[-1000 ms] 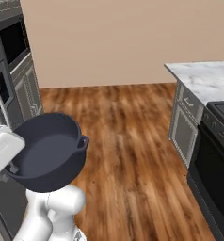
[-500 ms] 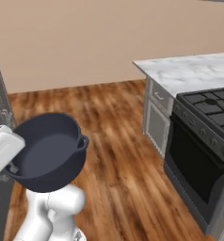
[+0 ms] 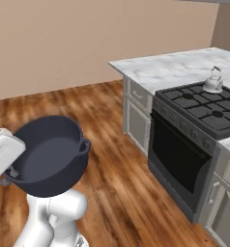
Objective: Pick the kettle from the cabinet and place it on a stove burner. Then pick the pot from the counter and place it on another stove burner. Finally, turn both burners on.
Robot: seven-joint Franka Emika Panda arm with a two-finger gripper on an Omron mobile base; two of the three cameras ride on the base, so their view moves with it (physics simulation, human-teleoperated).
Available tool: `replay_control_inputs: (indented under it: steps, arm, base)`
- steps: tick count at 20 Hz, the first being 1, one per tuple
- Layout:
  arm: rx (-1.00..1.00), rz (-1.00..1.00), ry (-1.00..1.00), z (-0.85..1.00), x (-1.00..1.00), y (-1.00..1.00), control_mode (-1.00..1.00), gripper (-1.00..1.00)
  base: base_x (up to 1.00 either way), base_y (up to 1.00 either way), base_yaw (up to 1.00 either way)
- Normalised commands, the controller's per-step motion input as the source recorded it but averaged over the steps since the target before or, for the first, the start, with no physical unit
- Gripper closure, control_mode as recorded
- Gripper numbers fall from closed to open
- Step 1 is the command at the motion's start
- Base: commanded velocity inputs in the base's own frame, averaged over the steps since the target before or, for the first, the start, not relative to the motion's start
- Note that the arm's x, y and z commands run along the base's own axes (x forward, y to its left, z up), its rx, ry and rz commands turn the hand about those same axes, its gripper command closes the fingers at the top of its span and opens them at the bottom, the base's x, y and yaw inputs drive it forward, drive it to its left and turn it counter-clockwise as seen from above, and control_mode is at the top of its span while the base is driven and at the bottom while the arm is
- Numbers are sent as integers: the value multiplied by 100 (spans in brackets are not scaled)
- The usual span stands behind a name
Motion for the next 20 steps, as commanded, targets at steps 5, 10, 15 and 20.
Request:
replay_control_inputs:
  steps: [5, 10, 15, 20]
  arm:
    - [0, 0, 0, 0, 0, 0, 100, 100]
    - [0, 0, 0, 0, 0, 0, 100, 100]
    - [0, 0, 0, 0, 0, 0, 100, 100]
    - [0, 0, 0, 0, 0, 0, 100, 100]
  base:
    - [32, 0, -25]
    - [49, 0, -20]
    - [62, 0, -15]
    - [73, 0, -11]
